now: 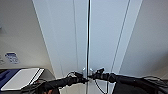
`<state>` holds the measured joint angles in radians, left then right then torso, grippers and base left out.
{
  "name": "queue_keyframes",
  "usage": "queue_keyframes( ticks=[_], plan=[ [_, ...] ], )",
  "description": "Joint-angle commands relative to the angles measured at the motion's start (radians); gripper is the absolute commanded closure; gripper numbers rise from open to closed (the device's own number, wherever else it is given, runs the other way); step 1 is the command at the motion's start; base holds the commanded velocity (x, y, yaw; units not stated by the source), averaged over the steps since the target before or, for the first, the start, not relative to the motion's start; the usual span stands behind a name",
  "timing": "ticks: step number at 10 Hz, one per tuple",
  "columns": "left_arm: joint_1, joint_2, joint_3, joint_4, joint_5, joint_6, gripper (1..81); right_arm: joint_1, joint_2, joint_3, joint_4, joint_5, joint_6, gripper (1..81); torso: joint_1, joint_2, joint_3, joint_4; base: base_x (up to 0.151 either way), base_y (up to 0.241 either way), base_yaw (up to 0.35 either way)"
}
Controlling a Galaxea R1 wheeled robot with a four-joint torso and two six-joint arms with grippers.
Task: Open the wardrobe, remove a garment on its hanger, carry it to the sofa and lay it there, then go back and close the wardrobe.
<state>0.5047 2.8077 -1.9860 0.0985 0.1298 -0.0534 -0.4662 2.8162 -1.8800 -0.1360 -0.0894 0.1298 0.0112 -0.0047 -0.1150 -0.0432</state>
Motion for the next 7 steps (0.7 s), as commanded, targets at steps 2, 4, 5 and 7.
queue_keyframes(
  ticks=[2,4,5,7],
  plan=[
    [-0.045,-0.064,0.367,-0.006,-0.035,0.017,1.0,0.066,-0.027,0.167,0.015,-0.105,0.022,1.0,0.0,0.0,0.0,0.0,0.0,0.0,0.0],
    [-0.013,-0.156,0.479,0.013,-0.035,0.017,1.0,0.063,-0.069,0.217,0.015,-0.105,0.022,1.0,0.0,0.0,0.0,0.0,0.0,0.0,0.0],
    [0.001,-0.186,0.512,0.02,-0.035,0.017,1.0,0.057,-0.084,0.234,0.015,-0.105,0.022,1.0,0.0,0.0,0.0,0.0,0.0,0.0,0.0],
    [0.019,-0.235,0.584,0.023,-0.035,0.017,1.0,0.051,-0.079,0.26,-0.005,-0.101,0.013,1.0,0.0,0.0,0.0,0.0,0.0,0.0,0.0]
  ],
)
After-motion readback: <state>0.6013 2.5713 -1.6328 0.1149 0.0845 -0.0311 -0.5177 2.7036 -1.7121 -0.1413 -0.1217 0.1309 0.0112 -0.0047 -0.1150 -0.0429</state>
